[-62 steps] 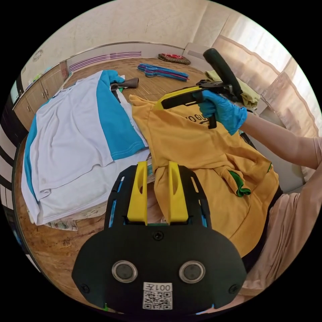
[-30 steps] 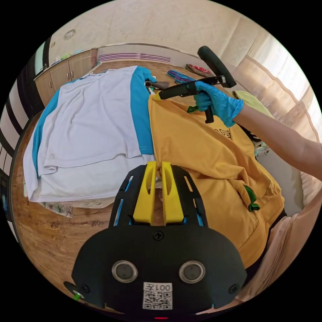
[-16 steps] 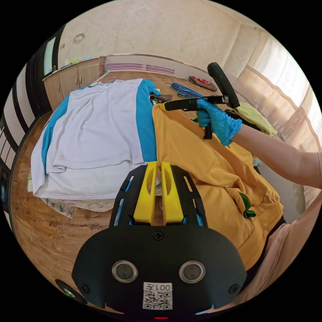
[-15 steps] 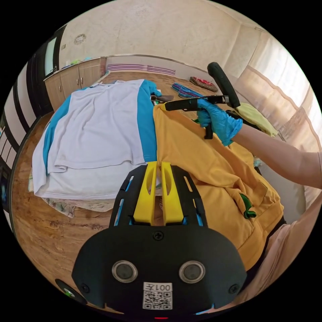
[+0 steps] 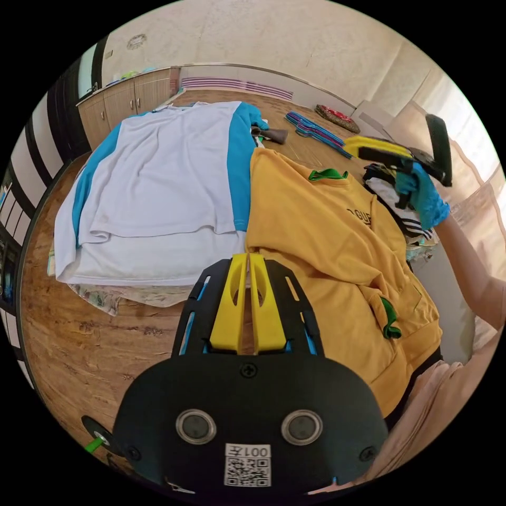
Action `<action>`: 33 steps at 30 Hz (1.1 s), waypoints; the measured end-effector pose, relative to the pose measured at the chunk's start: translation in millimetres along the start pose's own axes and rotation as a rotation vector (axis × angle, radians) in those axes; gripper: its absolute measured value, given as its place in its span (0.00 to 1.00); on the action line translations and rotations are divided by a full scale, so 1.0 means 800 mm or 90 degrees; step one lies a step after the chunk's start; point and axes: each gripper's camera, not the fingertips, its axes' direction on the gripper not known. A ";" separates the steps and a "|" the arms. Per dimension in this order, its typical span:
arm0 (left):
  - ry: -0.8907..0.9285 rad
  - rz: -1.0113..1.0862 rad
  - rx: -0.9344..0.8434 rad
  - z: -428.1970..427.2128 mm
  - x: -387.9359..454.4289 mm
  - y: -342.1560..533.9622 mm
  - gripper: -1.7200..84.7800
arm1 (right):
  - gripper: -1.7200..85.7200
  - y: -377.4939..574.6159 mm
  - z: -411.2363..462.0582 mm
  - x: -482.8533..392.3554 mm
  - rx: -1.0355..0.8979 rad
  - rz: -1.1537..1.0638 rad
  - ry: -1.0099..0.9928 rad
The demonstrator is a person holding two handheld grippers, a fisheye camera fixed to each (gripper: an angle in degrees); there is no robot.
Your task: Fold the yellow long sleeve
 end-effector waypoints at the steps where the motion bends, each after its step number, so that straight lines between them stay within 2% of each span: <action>1: 0.004 0.005 0.005 -0.004 0.005 0.000 0.01 | 0.12 0.020 -0.014 -0.004 -0.016 0.007 0.004; 8: 0.026 0.098 0.014 -0.026 0.063 -0.007 0.01 | 0.12 0.133 -0.075 -0.042 -0.074 0.096 -0.058; 10: 0.066 0.155 0.006 -0.026 0.096 -0.008 0.01 | 0.12 0.168 -0.084 -0.062 -0.124 0.124 -0.085; 13: 0.127 0.251 -0.018 -0.019 0.146 -0.007 0.02 | 0.12 0.196 -0.090 -0.085 -0.181 0.145 -0.098; 19: 0.158 0.368 -0.069 -0.004 0.217 -0.007 0.03 | 0.11 0.225 -0.084 -0.102 -0.248 0.194 -0.094; 27: 0.145 0.384 -0.156 0.018 0.229 -0.012 0.02 | 0.06 0.224 -0.109 -0.104 -0.272 0.163 -0.072; 33: 0.142 0.383 -0.193 0.029 0.228 -0.023 0.02 | 0.09 0.248 -0.124 -0.060 -0.275 0.241 -0.037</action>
